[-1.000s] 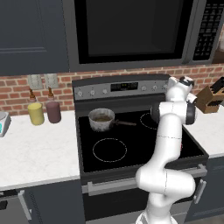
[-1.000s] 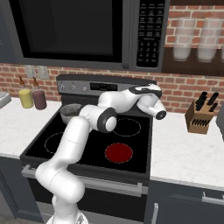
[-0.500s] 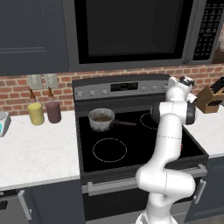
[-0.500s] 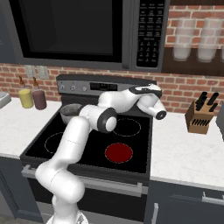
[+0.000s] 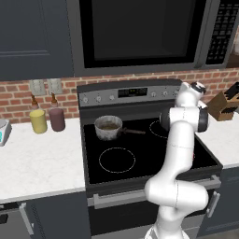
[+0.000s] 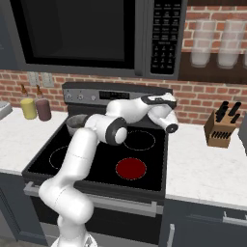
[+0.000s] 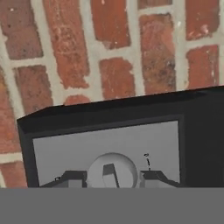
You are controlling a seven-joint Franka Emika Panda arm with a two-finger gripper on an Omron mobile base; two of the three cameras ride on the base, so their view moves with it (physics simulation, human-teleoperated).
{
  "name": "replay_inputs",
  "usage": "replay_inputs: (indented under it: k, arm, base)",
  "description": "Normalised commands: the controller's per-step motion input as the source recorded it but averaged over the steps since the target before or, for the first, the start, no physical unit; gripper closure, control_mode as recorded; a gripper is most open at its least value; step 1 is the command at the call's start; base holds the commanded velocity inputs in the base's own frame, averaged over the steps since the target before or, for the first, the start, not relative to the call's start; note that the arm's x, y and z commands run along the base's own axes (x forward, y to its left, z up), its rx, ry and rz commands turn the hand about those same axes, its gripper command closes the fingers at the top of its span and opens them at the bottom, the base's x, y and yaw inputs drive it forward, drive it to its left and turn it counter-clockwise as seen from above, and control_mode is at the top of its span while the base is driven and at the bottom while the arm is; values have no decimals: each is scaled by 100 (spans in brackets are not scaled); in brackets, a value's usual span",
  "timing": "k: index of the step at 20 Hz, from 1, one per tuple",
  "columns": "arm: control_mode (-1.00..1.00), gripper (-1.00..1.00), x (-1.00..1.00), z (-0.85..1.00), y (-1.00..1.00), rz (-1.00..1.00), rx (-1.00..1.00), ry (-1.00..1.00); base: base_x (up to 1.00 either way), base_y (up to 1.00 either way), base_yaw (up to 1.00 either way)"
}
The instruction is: Turn off the front right burner of the stove.
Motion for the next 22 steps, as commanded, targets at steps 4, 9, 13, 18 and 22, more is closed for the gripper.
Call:
replay_inputs:
  k: [4, 9, 13, 18, 22]
  arm:
    - [-100, 100, 0, 8, -3, -20, 33, 11]
    - [-100, 100, 0, 11, -8, -18, 37, 11]
    - [-100, 100, 0, 12, -15, -17, 41, 12]
    - [-100, 100, 0, 18, -16, -17, 45, 14]
    - [-100, 100, 0, 24, -14, -16, 47, 14]
  base:
    - [0, 0, 0]
    - [0, 0, 0]
    - [0, 0, 0]
    - [0, 0, 0]
    - [0, 0, 0]
